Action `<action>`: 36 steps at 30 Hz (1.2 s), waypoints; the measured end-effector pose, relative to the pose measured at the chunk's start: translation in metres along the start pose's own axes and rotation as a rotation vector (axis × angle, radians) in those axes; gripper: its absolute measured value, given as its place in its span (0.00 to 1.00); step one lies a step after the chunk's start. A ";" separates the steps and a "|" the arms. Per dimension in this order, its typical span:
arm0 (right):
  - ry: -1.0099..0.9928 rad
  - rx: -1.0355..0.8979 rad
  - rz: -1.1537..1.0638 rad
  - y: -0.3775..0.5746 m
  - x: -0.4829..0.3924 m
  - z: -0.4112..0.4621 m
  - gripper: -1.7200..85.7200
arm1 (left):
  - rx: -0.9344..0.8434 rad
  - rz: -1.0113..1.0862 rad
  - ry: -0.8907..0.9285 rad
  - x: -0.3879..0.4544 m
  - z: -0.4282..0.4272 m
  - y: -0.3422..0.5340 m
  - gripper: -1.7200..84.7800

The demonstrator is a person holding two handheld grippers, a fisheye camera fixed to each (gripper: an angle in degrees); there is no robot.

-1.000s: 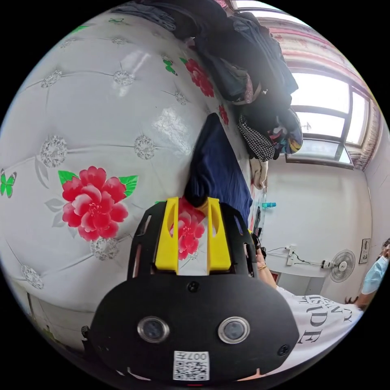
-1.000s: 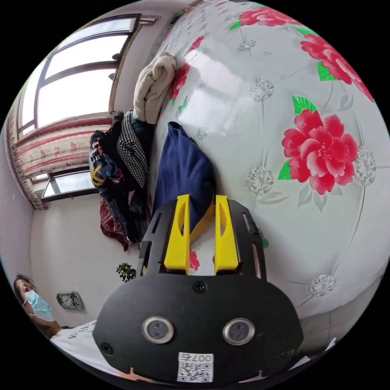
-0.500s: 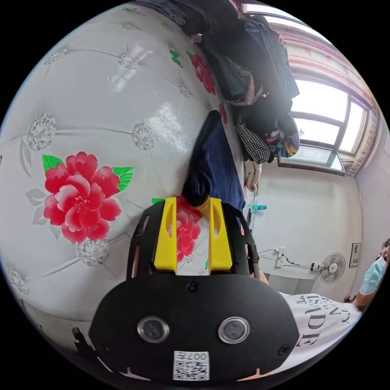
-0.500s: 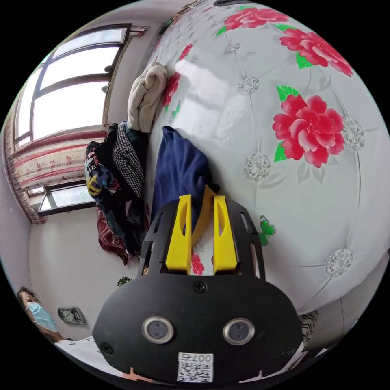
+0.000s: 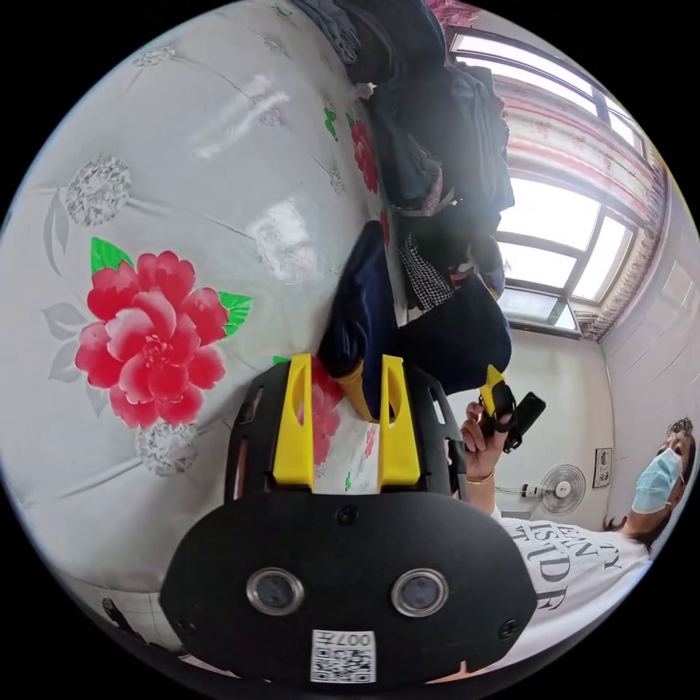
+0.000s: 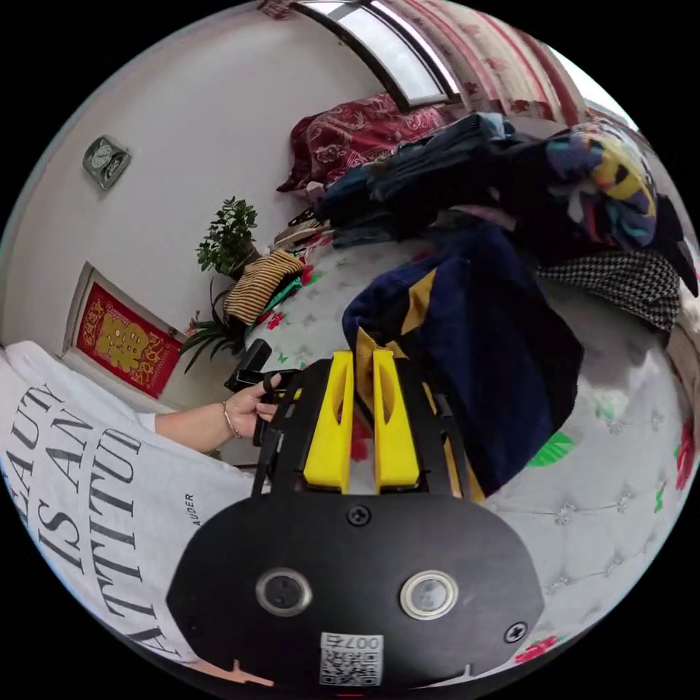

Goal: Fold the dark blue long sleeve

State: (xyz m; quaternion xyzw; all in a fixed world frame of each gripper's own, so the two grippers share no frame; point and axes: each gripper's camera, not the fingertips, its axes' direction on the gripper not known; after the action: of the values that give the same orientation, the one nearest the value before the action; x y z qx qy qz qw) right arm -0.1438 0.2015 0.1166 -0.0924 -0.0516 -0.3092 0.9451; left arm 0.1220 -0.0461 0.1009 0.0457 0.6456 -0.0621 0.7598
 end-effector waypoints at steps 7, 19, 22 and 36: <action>-0.196 -0.037 0.312 0.046 0.073 0.033 0.11 | -0.008 0.023 0.049 -0.018 -0.012 0.002 0.20; -0.353 0.059 0.704 0.120 0.188 0.000 0.13 | -0.166 0.155 0.000 -0.002 0.056 -0.023 0.11; -0.368 0.047 0.646 0.105 0.171 -0.004 0.12 | -0.193 0.205 0.031 0.014 0.067 -0.023 0.10; -0.252 0.379 0.014 -0.150 0.031 -0.306 0.09 | -0.043 0.757 0.416 0.337 0.068 -0.127 0.10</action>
State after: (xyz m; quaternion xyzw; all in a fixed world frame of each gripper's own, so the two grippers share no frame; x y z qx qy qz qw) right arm -0.1962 0.0016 -0.1567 0.0483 -0.2258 -0.2732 0.9338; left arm 0.2220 -0.1933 -0.2192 0.2751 0.7237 0.2448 0.5836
